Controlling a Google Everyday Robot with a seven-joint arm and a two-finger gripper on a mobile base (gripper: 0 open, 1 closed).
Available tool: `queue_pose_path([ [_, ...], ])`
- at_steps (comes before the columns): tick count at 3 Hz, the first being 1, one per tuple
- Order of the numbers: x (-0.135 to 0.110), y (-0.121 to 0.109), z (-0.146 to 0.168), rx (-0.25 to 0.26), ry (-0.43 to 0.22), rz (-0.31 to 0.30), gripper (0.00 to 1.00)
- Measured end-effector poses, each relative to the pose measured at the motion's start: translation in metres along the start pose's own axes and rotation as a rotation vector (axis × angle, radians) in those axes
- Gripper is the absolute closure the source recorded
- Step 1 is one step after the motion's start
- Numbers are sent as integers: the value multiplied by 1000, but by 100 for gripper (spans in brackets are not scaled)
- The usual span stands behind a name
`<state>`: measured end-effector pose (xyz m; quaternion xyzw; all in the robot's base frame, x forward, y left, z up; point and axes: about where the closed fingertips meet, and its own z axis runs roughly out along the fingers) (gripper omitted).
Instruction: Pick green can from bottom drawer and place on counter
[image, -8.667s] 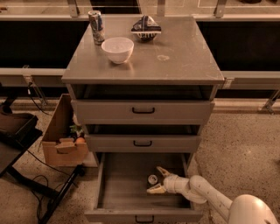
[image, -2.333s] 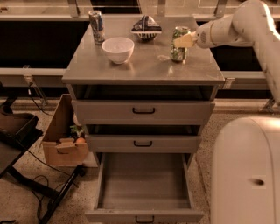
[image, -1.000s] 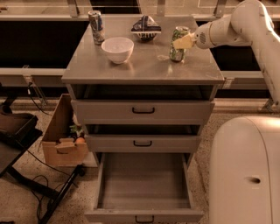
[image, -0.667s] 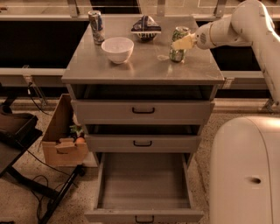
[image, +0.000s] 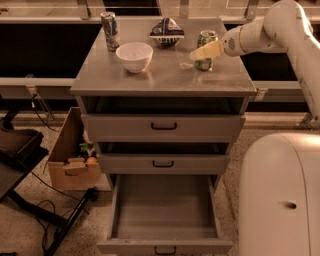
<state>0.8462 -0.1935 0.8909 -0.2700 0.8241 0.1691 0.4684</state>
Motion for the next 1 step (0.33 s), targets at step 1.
queue_pose_path([
  [1, -7, -18, -35, 22, 0, -16, 0],
])
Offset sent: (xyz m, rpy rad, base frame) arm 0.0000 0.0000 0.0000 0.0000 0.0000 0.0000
